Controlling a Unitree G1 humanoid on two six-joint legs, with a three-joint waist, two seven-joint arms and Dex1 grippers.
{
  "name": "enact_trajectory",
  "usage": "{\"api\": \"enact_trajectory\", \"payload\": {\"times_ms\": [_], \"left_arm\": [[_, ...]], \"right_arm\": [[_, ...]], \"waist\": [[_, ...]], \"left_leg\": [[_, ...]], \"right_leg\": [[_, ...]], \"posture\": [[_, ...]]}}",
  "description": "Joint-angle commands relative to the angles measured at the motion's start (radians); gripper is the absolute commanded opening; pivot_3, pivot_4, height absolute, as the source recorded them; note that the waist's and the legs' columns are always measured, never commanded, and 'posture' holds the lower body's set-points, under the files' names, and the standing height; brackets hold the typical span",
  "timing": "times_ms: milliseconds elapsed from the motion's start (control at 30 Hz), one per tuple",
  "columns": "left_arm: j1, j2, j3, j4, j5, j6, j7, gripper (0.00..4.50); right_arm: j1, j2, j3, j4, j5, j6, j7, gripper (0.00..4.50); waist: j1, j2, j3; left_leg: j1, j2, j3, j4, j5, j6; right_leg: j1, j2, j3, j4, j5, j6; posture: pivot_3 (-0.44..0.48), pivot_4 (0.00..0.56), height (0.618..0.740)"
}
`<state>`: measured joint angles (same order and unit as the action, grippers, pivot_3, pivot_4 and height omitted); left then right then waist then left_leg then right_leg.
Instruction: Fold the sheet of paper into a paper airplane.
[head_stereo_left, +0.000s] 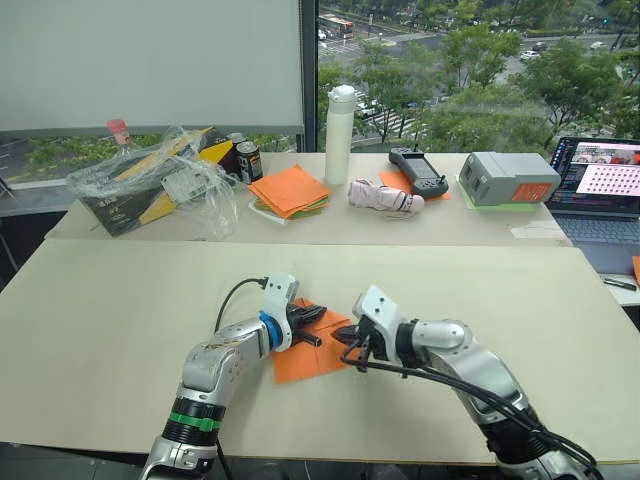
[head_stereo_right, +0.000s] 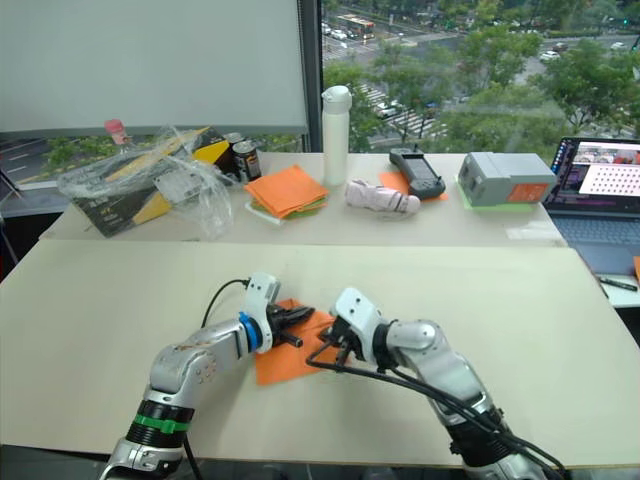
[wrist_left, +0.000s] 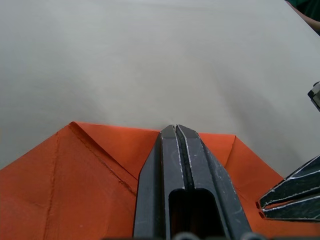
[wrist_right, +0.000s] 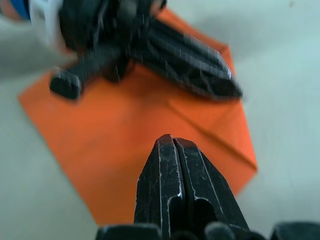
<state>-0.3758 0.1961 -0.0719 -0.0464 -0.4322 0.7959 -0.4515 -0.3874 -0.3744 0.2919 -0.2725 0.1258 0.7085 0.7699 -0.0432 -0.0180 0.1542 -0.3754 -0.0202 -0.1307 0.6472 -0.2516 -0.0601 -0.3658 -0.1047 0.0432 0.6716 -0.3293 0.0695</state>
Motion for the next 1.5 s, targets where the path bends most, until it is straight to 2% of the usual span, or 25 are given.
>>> {"api": "enact_trajectory", "payload": {"times_ms": [33, 467, 1000, 1367, 1500], "left_arm": [[0.016, 0.003, -0.007, 0.0, 0.01, 0.006, 0.001, 0.0], [0.022, 0.005, 0.002, -0.011, 0.008, 0.008, 0.01, 0.0], [0.009, 0.061, 0.074, 0.049, 0.013, -0.025, 0.004, 0.0], [0.025, 0.031, 0.043, 0.034, 0.023, -0.024, 0.004, 0.0], [0.026, 0.032, 0.043, 0.034, 0.024, -0.023, 0.003, 0.0]], "right_arm": [[-0.032, 0.034, -0.03, 0.004, 0.005, -0.017, -0.062, 0.04], [-0.059, 0.049, 0.015, 0.177, -0.09, -0.099, -0.164, 0.04], [-0.022, 0.01, 0.061, 0.142, -0.104, -0.092, -0.122, 0.04], [-0.068, 0.117, -0.032, 0.125, -0.026, -0.138, -0.153, 0.04], [-0.069, 0.119, -0.017, 0.127, -0.028, -0.143, -0.141, 0.04]], "waist": [[0.0, 0.0, 0.0], [0.0, 0.0, 0.0], [-0.002, 0.0, 0.0], [0.0, 0.0, 0.0], [0.0, 0.0, 0.0]], "left_leg": [[0.0, 0.0, 0.0, 0.0, 0.0, 0.0], [0.0, 0.0, 0.0, 0.0, 0.0, 0.0], [0.001, 0.0, 0.0, -0.001, 0.0, 0.0], [0.0, 0.0, 0.0, -0.001, 0.0, 0.0], [0.0, 0.0, 0.0, -0.001, 0.0, 0.0]], "right_leg": [[0.0, 0.0, 0.0, 0.0, 0.0, 0.0], [-0.001, 0.0, 0.0, 0.0, 0.0, 0.0], [0.0, 0.0, 0.0, 0.0, 0.0, 0.0], [-0.001, 0.0, 0.0, 0.0, 0.0, 0.0], [-0.001, 0.0, 0.0, 0.0, 0.0, 0.0]], "posture": [[0.0, 0.15, 0.74], [0.0, 0.15, 0.74], [0.0, 0.15, 0.74], [0.0, 0.15, 0.74], [0.0, 0.15, 0.74]]}}
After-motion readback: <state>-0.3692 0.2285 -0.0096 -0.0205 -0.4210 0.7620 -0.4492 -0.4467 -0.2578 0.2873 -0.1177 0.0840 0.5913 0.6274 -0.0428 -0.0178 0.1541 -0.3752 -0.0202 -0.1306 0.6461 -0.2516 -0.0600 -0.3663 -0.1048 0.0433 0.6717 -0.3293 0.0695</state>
